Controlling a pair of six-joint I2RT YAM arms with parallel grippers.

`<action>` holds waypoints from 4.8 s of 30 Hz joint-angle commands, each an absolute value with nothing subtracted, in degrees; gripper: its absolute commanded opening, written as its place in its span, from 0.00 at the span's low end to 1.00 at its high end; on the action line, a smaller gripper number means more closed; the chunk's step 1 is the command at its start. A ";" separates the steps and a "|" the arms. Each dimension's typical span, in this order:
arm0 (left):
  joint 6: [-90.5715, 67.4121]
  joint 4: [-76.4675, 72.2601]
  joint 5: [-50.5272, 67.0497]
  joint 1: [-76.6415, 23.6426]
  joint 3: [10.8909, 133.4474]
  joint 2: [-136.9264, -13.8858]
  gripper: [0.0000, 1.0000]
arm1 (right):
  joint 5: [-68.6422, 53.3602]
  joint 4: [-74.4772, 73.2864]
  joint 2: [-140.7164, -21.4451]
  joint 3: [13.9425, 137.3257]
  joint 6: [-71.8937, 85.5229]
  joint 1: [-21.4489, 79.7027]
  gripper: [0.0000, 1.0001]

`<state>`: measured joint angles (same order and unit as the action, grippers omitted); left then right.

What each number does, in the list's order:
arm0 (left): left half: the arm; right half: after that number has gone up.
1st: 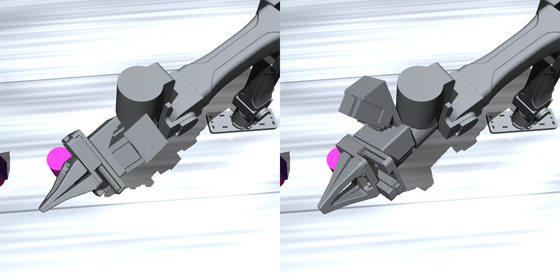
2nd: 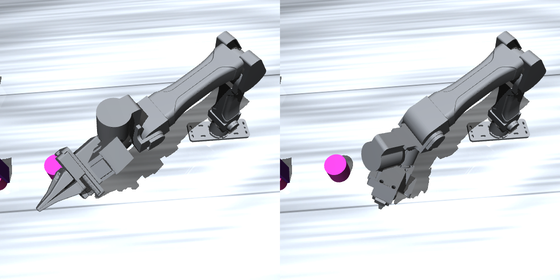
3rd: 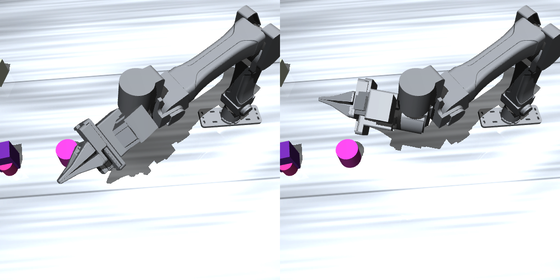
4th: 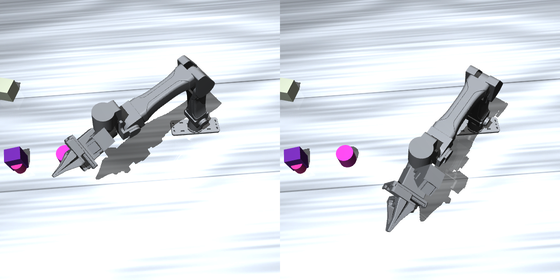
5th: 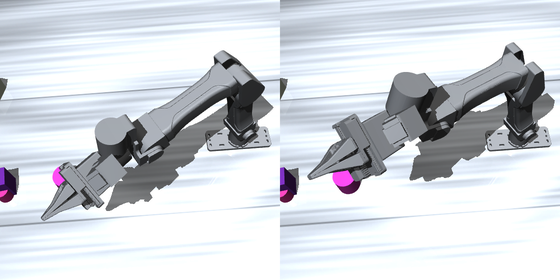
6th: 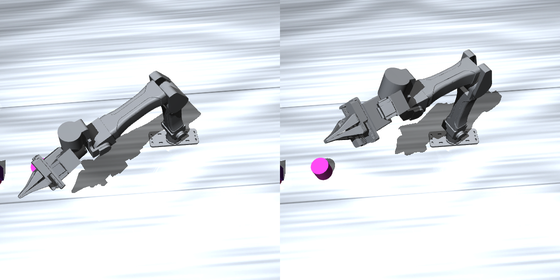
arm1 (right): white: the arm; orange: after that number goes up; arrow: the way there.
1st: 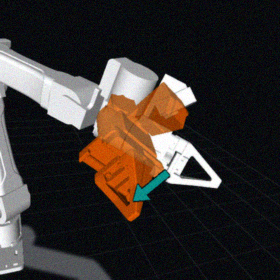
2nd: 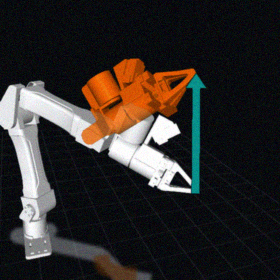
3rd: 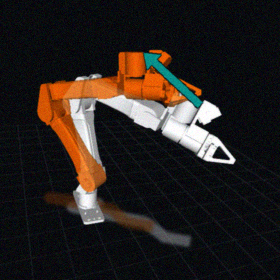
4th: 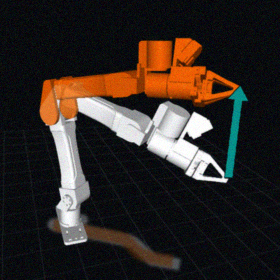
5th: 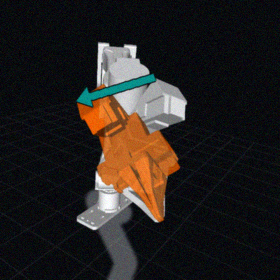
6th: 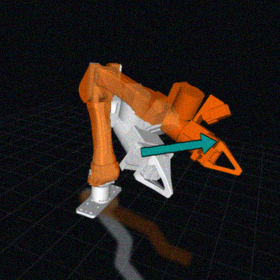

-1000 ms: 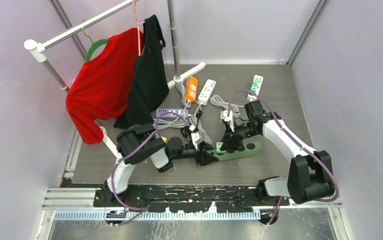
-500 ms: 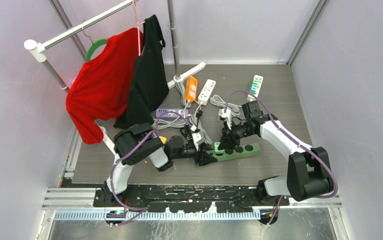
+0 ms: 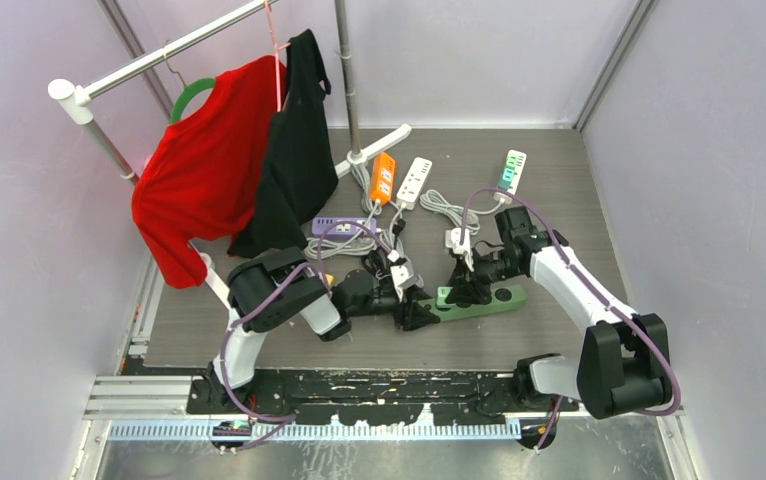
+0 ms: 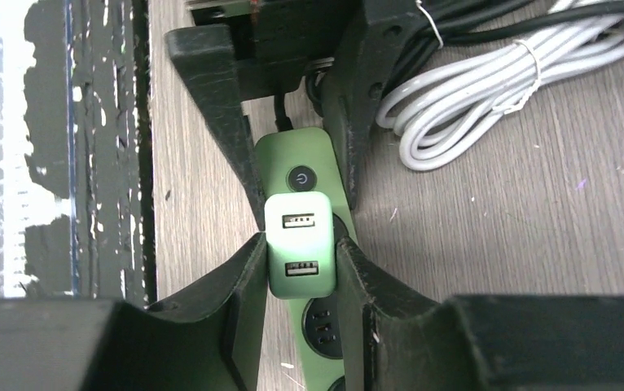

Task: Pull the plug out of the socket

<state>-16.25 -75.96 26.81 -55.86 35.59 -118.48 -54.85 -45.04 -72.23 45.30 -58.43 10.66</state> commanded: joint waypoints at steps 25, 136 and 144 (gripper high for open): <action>-20.53 -51.75 18.90 -56.63 34.06 -107.57 0.74 | -57.95 -26.81 -71.92 51.01 -26.16 8.79 0.01; -41.64 22.77 -32.71 -58.01 45.10 -74.22 0.00 | -60.79 -22.11 -85.73 55.44 2.30 7.70 1.00; -41.89 24.21 -37.20 -55.00 37.31 -61.47 0.00 | -60.36 -22.26 -85.95 55.34 1.85 7.73 1.00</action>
